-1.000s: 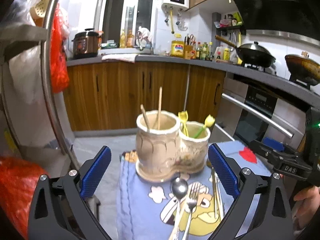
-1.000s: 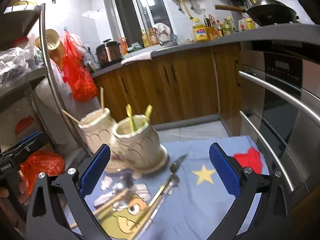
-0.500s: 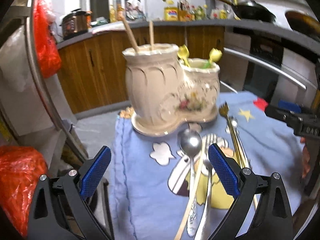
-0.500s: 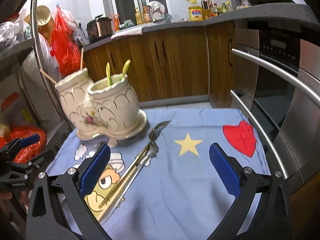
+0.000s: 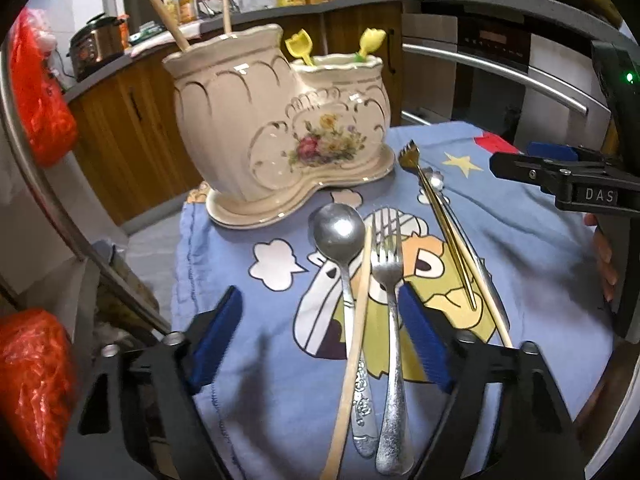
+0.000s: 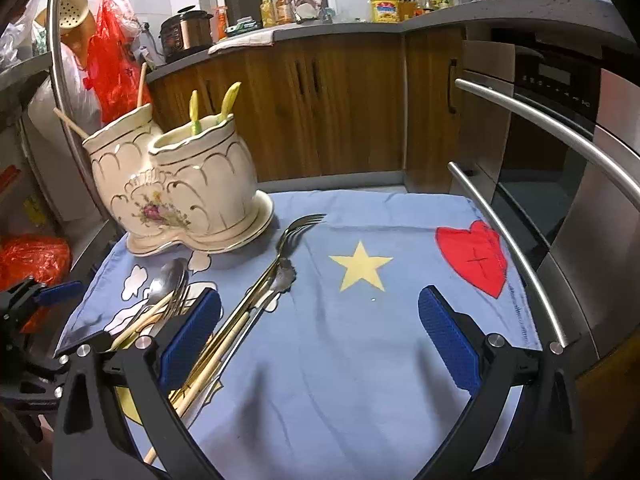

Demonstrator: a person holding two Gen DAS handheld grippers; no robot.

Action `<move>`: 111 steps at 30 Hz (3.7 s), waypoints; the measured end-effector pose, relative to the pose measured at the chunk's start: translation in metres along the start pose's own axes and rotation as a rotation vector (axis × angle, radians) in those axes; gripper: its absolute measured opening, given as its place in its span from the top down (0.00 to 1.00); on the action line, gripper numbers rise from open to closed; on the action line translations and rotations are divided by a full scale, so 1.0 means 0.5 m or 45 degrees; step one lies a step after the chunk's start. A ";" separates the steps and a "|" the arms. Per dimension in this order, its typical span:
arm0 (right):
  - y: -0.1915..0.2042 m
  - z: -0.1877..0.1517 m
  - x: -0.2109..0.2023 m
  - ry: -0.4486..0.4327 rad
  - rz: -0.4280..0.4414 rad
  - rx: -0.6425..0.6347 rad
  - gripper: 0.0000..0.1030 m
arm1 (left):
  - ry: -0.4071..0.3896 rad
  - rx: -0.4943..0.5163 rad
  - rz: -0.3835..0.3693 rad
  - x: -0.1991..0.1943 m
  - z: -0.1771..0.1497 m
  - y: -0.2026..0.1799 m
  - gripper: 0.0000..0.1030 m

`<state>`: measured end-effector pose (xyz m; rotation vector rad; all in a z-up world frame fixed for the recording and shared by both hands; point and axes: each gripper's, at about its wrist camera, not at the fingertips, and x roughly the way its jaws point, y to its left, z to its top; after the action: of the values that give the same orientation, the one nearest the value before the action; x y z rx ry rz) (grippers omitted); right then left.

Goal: Organize utensils
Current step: 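Move both open tools back toward the silver spoons and forks on the cloth, then grasp a wooden chopstick with the left tool while the right tool grasps a gold fork, then lift and carry the chopstick with the left tool while the right tool carries the gold fork to the holder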

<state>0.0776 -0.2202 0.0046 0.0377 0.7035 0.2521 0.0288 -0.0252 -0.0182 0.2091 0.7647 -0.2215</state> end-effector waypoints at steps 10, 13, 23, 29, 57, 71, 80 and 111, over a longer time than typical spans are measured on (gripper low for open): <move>0.011 -0.003 0.009 0.030 0.015 -0.022 0.05 | 0.072 0.062 -0.079 0.016 -0.009 -0.017 0.76; 0.009 -0.003 0.011 0.037 0.024 -0.006 0.05 | 0.089 0.055 -0.082 0.022 -0.012 -0.013 0.78; 0.013 -0.006 0.013 0.054 0.046 0.004 0.05 | 0.110 0.078 -0.072 0.037 -0.010 -0.031 0.91; 0.010 -0.008 0.016 0.068 0.052 0.014 0.05 | 0.109 0.044 -0.092 0.033 -0.009 -0.019 0.92; 0.052 0.054 0.132 0.179 0.073 -0.017 0.68 | 0.051 -0.068 -0.131 -0.001 -0.007 0.018 0.93; 0.067 0.070 0.210 0.288 -0.002 -0.139 0.83 | 0.058 -0.096 -0.164 -0.002 -0.005 0.040 0.93; 0.049 0.075 0.181 0.214 0.018 -0.112 0.97 | 0.047 -0.109 -0.164 -0.010 -0.007 0.052 0.93; 0.054 0.101 -0.161 -0.424 0.009 -0.175 0.98 | -0.213 -0.120 -0.247 -0.107 0.029 0.035 0.93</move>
<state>0.0454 -0.2112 0.0973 -0.0481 0.3536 0.2926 0.0054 -0.0058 0.0315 0.0262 0.6270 -0.3810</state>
